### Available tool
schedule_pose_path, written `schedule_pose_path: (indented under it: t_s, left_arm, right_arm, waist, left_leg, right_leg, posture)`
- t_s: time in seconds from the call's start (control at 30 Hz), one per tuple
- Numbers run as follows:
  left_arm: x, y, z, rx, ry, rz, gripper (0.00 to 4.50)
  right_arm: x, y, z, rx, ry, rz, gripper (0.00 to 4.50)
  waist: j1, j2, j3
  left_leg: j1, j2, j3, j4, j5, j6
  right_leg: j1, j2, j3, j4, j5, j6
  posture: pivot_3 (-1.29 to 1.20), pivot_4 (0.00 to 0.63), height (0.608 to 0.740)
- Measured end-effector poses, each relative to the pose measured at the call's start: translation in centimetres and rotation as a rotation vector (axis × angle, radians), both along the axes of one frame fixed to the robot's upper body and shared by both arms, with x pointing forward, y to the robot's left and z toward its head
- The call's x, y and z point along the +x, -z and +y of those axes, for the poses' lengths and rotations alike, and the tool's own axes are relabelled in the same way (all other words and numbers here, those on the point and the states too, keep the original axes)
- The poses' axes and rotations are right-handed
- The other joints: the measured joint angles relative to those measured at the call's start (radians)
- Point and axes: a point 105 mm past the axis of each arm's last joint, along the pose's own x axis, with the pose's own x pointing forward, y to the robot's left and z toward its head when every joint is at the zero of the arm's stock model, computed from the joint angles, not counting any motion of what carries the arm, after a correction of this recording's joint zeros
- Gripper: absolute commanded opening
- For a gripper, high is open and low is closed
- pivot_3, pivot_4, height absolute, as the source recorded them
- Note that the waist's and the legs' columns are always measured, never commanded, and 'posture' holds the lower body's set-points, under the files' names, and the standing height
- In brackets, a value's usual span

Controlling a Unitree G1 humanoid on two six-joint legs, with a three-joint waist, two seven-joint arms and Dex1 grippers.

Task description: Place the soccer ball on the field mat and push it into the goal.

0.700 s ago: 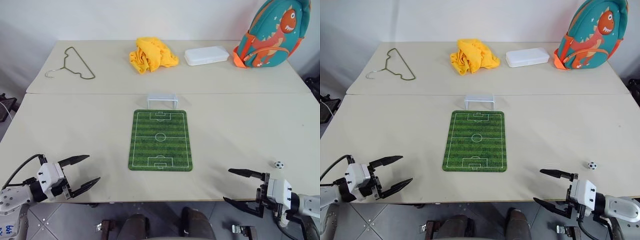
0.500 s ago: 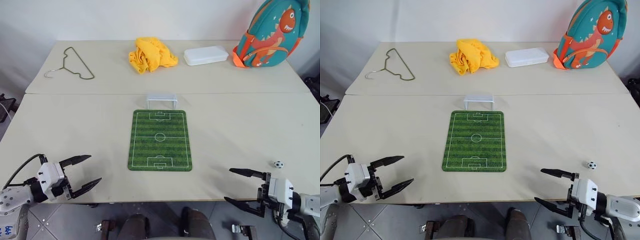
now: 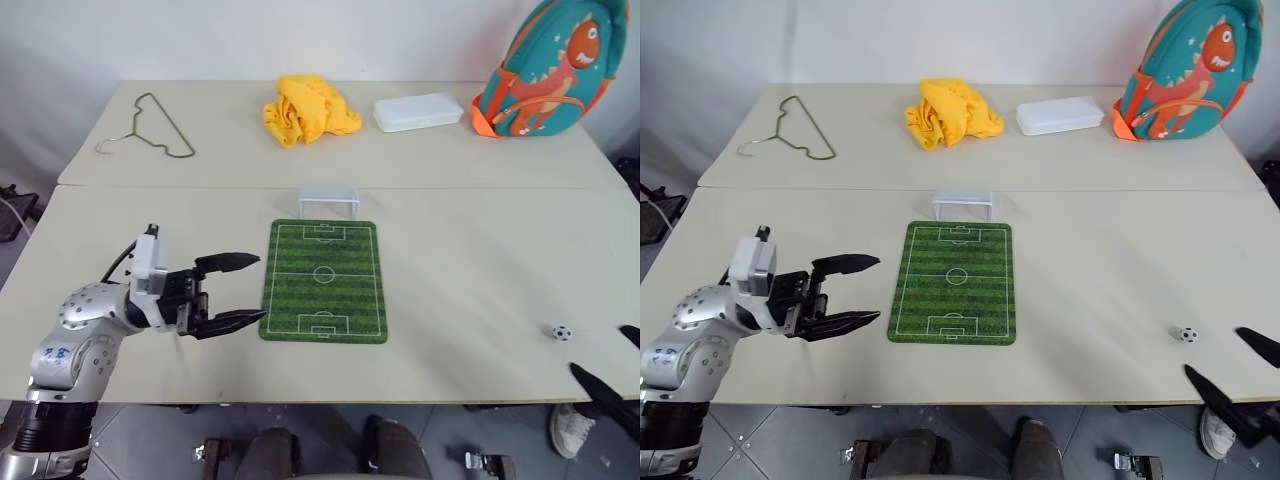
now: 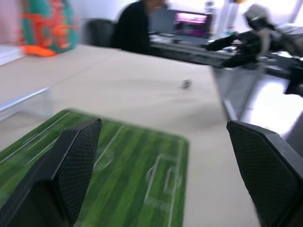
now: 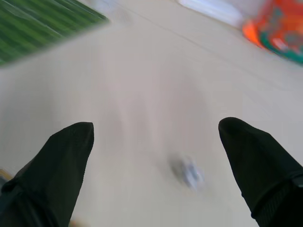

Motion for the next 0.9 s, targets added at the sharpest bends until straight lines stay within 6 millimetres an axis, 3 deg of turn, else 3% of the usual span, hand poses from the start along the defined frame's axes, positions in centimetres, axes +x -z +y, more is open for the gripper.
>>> schedule_pose_path:
  t_s: [0.17,0.37,0.63,0.83,0.9]
  left_arm:
    - [0.1,-0.1,-0.2,0.002,0.008,-0.007,4.5]
    - [-0.3,0.4,0.2,0.018,0.014,0.009,4.5]
    - [-1.0,1.1,0.7,0.024,-0.024,0.048,4.5]
    - [-1.2,0.8,0.5,0.023,-0.034,0.032,4.5]
    - [-1.3,0.7,0.4,0.025,-0.031,0.025,4.5]
  right_arm:
    - [-0.1,1.8,-2.3,0.036,0.063,0.081,4.46]
    - [5.4,1.3,-1.2,0.063,-0.024,0.159,4.46]
    - [9.2,2.1,-2.0,0.059,0.007,0.242,4.46]
    - [9.4,4.8,-3.1,0.061,0.016,0.329,4.46]
    - [9.5,4.8,-3.3,0.053,0.009,0.321,4.1]
  waist:
    - [-0.027,0.001,0.0]
    - [-0.032,0.002,-0.001]
    - [0.002,0.003,-0.001]
    - [-0.003,0.003,-0.001]
    - [-0.004,0.003,-0.001]
  left_leg:
    - [0.002,0.001,0.003,0.0,0.0,0.0]
    - [0.006,0.002,0.001,0.001,0.0,0.0]
    - [-0.001,0.0,0.001,0.003,0.0,0.0]
    - [-0.001,0.0,0.002,0.002,0.0,0.0]
    - [0.0,0.001,0.002,0.002,0.0,0.0]
  right_leg:
    - [0.0,0.0,0.004,0.001,0.0,0.0]
    - [-0.001,0.0,0.008,0.004,0.0,0.0]
    - [-0.001,0.0,0.001,0.0,0.0,0.001]
    - [-0.001,0.0,0.001,0.0,0.0,0.001]
    - [-0.001,0.0,0.001,0.0,0.001,0.001]
  posture:
    - [0.0,0.15,0.74]
    - [0.0,0.15,0.74]
    - [0.0,0.15,0.74]
    - [0.0,0.15,0.74]
    - [0.0,0.15,0.74]
